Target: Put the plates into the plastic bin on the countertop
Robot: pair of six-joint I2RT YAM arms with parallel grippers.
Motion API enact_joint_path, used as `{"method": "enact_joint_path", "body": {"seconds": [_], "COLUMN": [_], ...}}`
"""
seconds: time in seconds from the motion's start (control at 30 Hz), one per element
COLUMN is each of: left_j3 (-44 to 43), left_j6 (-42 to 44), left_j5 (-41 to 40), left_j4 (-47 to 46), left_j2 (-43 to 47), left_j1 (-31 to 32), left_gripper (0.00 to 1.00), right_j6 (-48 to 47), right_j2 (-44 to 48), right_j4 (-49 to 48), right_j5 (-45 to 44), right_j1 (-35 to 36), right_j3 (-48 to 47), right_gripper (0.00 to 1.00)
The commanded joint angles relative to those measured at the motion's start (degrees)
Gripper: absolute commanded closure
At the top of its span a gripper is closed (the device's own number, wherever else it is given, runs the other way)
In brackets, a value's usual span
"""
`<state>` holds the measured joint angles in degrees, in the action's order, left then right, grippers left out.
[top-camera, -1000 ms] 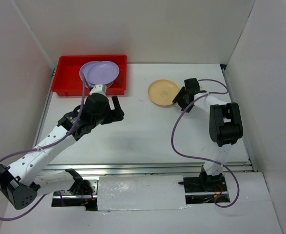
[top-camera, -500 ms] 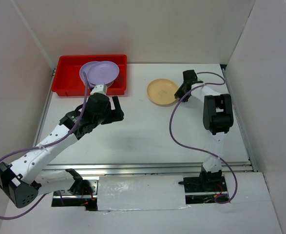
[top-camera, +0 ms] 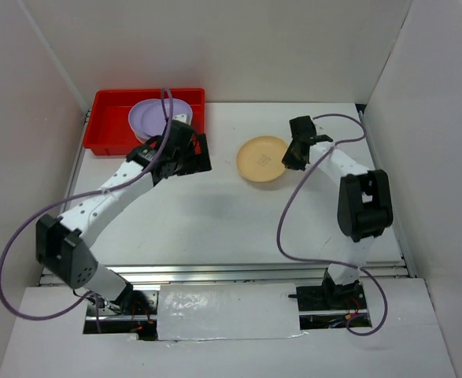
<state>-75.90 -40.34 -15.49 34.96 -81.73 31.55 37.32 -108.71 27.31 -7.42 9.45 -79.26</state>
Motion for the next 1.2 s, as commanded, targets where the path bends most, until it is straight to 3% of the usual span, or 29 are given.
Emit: {"method": "enact_joint_path", "body": {"seconds": [0.0, 0.17, 0.27, 0.33, 0.4, 0.43, 0.47, 0.5, 0.67, 0.7, 0.77, 0.8, 0.93, 1.03, 1.17], "left_j3": [-9.4, -19.7, -19.7, -18.3, -17.1, -16.4, -16.1, -16.2, -16.5, -16.0, -14.8, -14.3, -11.9, -12.1, -22.9], "left_j6": [6.8, 9.0, 8.5, 8.0, 7.4, 7.0, 6.7, 6.2, 5.8, 5.4, 4.7, 3.6, -2.3, -8.1, -11.2], "left_j5": [8.3, 14.1, 15.0, 16.4, 17.3, 17.3, 16.3, 15.8, 14.0, 13.8, 14.2, 14.3, 11.3, 12.9, 14.5], "left_j4": [-1.9, 0.7, 0.3, -1.2, -2.4, -3.0, -3.1, -2.9, -3.0, -3.4, -5.8, -6.7, -9.5, -12.5, -9.0], "left_j2": [-9.3, -18.5, -20.8, -21.0, -20.1, -19.8, -19.4, -18.7, -17.1, -16.3, -15.3, -14.3, -12.1, -13.1, -22.7], "left_j1": [-2.1, -3.0, -2.7, -2.8, -2.6, -2.6, -2.5, -2.3, -2.7, -3.2, -4.9, -5.8, -12.5, -21.3, -26.4], "left_gripper": [0.01, 0.01, 0.02, 0.08, 0.28, 0.70, 0.91, 1.00, 1.00, 1.00, 1.00, 1.00, 1.00, 1.00, 1.00], "right_j6": [-5.1, -7.3, -7.1, -6.3, -5.7, -5.6, -5.6, -5.6, -4.2, -3.8, -2.5, -2.2, -1.8, -1.4, -1.1], "right_j2": [14.0, 26.2, 33.4, 35.9, 35.9, 35.8, 35.7, 35.6, 37.2, 38.5, 40.0, 41.5, 44.4, 46.7, 48.2], "right_j4": [4.6, 2.7, -3.1, -7.4, -7.2, -6.9, -6.5, -6.4, -9.0, -9.8, -12.3, -12.5, -10.7, -12.8, -15.9], "right_j5": [-6.4, 0.7, 14.8, 22.8, 25.3, 24.7, 24.2, 23.9, 26.5, 27.4, 29.1, 28.9, 23.9, 26.2, 28.4], "right_j1": [6.0, 10.7, 9.1, 8.0, 7.8, 8.2, 8.9, 9.3, 8.7, 7.4, 6.0, 5.3, 1.9, -0.3, -0.2], "right_j3": [3.4, 11.7, 16.9, 19.1, 18.5, 18.2, 18.0, 17.9, 19.7, 21.0, 22.6, 24.0, 27.0, 31.4, 36.0], "right_gripper": [1.00, 1.00, 1.00, 1.00, 1.00, 1.00, 1.00, 1.00, 0.99, 0.93, 0.38, 0.02, 0.00, 0.00, 0.00]}}
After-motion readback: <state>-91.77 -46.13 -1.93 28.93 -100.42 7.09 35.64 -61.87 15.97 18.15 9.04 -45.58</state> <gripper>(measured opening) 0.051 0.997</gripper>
